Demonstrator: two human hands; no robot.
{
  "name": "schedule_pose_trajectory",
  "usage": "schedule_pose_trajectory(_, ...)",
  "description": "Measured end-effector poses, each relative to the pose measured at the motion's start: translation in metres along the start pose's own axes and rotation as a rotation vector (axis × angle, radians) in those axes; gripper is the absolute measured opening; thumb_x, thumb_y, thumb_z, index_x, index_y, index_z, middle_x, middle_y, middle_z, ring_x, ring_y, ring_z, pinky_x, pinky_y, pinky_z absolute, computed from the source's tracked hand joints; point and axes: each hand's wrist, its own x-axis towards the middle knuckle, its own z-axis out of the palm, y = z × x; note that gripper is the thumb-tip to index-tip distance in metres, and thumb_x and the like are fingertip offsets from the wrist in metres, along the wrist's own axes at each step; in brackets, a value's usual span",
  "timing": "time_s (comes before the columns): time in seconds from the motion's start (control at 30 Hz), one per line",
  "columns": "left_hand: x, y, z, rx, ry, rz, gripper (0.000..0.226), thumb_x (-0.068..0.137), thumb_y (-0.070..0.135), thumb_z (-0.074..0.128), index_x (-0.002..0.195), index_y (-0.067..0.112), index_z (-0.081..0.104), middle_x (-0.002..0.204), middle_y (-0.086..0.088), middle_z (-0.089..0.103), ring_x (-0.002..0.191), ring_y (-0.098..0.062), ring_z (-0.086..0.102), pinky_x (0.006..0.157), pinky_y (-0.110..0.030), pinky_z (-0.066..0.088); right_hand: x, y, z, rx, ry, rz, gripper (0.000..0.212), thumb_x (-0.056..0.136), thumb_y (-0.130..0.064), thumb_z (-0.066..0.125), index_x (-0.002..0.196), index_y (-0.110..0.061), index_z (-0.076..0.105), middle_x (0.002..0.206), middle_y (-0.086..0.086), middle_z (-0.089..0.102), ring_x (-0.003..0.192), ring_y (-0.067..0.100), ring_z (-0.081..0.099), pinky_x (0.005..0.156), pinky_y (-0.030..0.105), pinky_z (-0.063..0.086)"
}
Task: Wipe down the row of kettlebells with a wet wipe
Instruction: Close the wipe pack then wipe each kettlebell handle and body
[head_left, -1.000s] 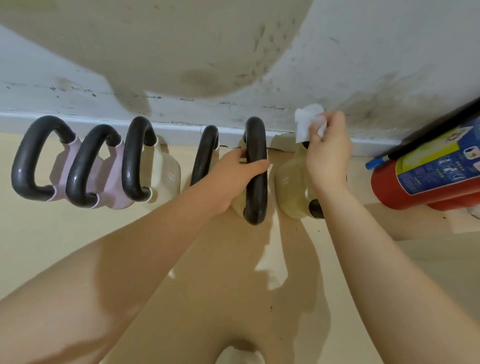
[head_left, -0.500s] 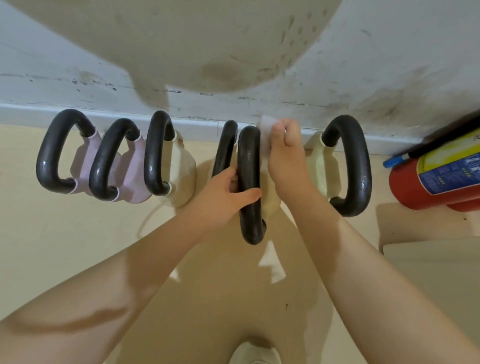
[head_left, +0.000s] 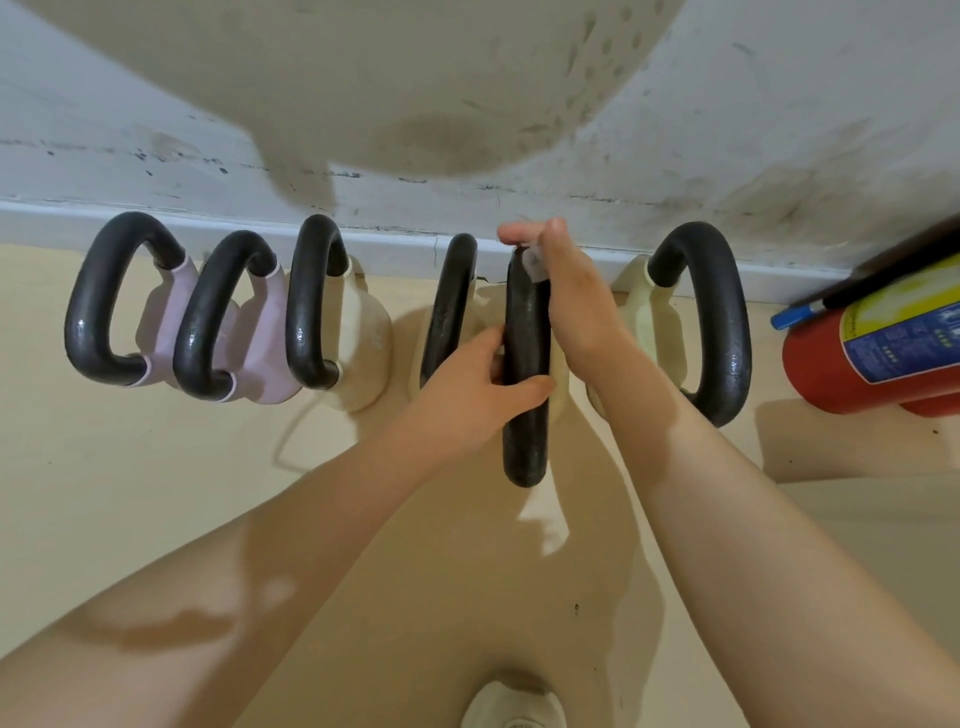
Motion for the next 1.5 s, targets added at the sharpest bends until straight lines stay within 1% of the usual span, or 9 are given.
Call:
schedule_pose_trajectory(0.2, 0.006, 0.004, 0.002, -0.004, 0.013, -0.002, 0.036, 0.081, 0.027, 0.065, 0.113, 0.015, 0.054, 0.101, -0.004, 0.07, 0.094, -0.016, 0.066, 0.092, -0.039, 0.05, 0.011, -0.017, -0.012, -0.178, -0.282, -0.145, 0.04, 0.089, -0.038, 0.032, 0.084, -0.016, 0.065, 0.082, -0.002, 0.063, 0.079, 0.018, 0.057, 0.079, 0.03, 0.047)
schedule_pose_trajectory(0.37, 0.011, 0.007, 0.002, -0.013, 0.041, -0.01, 0.031, 0.083, 0.028, 0.063, 0.112, 0.018, 0.056, 0.099, 0.0, 0.07, 0.091, -0.013, 0.067, 0.086, -0.029, 0.051, 0.03, -0.022, -0.02, -0.277, -0.328, -0.069, 0.039, 0.098, -0.033, 0.036, 0.083, -0.015, 0.067, 0.078, -0.003, 0.065, 0.068, 0.001, 0.059, 0.072, 0.019, 0.046)
schedule_pose_trajectory(0.53, 0.017, 0.01, 0.006, -0.049, 0.038, -0.007, 0.032, 0.085, 0.025, 0.062, 0.115, 0.018, 0.053, 0.103, -0.001, 0.068, 0.095, -0.013, 0.065, 0.087, -0.027, 0.05, 0.042, -0.039, -0.009, -0.739, -0.417, -0.082, 0.051, 0.096, -0.047, 0.033, 0.072, -0.012, 0.062, 0.053, -0.004, 0.049, 0.052, 0.011, 0.046, 0.065, 0.025, 0.042)
schedule_pose_trajectory(0.77, 0.02, 0.007, 0.009, -0.081, 0.049, 0.009, 0.026, 0.086, 0.027, 0.06, 0.11, 0.018, 0.056, 0.104, 0.0, 0.068, 0.097, -0.013, 0.064, 0.093, -0.033, 0.05, 0.054, -0.046, -0.019, -0.764, -0.463, -0.018, 0.047, 0.098, -0.034, 0.033, 0.075, -0.013, 0.068, 0.053, -0.007, 0.061, 0.068, 0.015, 0.057, 0.081, 0.029, 0.047)
schedule_pose_trajectory(0.93, 0.028, 0.013, 0.011, -0.014, 0.048, 0.047, 0.036, 0.087, 0.028, 0.059, 0.12, 0.016, 0.05, 0.108, -0.001, 0.065, 0.099, -0.014, 0.062, 0.088, -0.027, 0.048, 0.054, -0.045, 0.0, -1.123, -0.576, -0.15, 0.053, 0.097, -0.039, 0.03, 0.068, -0.014, 0.066, 0.063, -0.007, 0.061, 0.061, 0.011, 0.054, 0.062, 0.018, 0.036)
schedule_pose_trajectory(1.13, 0.037, 0.019, 0.017, -0.056, 0.058, 0.018, 0.03, 0.087, 0.032, 0.059, 0.112, 0.016, 0.059, 0.104, 0.0, 0.069, 0.096, -0.014, 0.064, 0.089, -0.032, 0.05, 0.075, -0.026, -0.021, -0.717, -0.303, -0.049, 0.024, 0.096, -0.021, 0.044, 0.097, -0.012, 0.066, 0.095, 0.0, 0.068, 0.077, 0.007, 0.062, 0.068, 0.02, 0.046)
schedule_pose_trajectory(1.3, 0.042, 0.023, 0.022, -0.057, 0.041, 0.014, 0.027, 0.088, 0.033, 0.057, 0.112, 0.019, 0.059, 0.099, 0.005, 0.069, 0.088, -0.003, 0.064, 0.067, -0.011, 0.044, 0.072, -0.008, -0.038, -0.17, -0.087, 0.296, 0.02, 0.095, -0.015, 0.038, 0.082, -0.014, 0.053, 0.049, 0.01, 0.054, 0.046, 0.019, 0.051, 0.059, 0.024, 0.041)
schedule_pose_trajectory(1.37, 0.042, 0.022, 0.022, -0.064, 0.045, 0.011, 0.027, 0.088, 0.032, 0.057, 0.112, 0.019, 0.059, 0.1, 0.004, 0.069, 0.089, -0.005, 0.064, 0.068, -0.012, 0.045, 0.065, -0.007, -0.035, -0.114, -0.108, 0.27, 0.024, 0.099, -0.017, 0.032, 0.083, -0.022, 0.049, 0.057, -0.005, 0.046, 0.033, -0.002, 0.048, 0.046, 0.011, 0.041)
schedule_pose_trajectory(1.5, 0.046, 0.022, 0.021, -0.113, 0.039, -0.011, 0.028, 0.087, 0.032, 0.059, 0.112, 0.02, 0.059, 0.101, 0.0, 0.07, 0.093, -0.012, 0.066, 0.086, -0.027, 0.051, 0.06, -0.004, -0.037, -0.051, -0.184, 0.177, 0.023, 0.098, -0.012, 0.028, 0.105, -0.013, 0.05, 0.067, -0.001, 0.036, 0.038, 0.003, 0.038, 0.036, 0.01, 0.032)
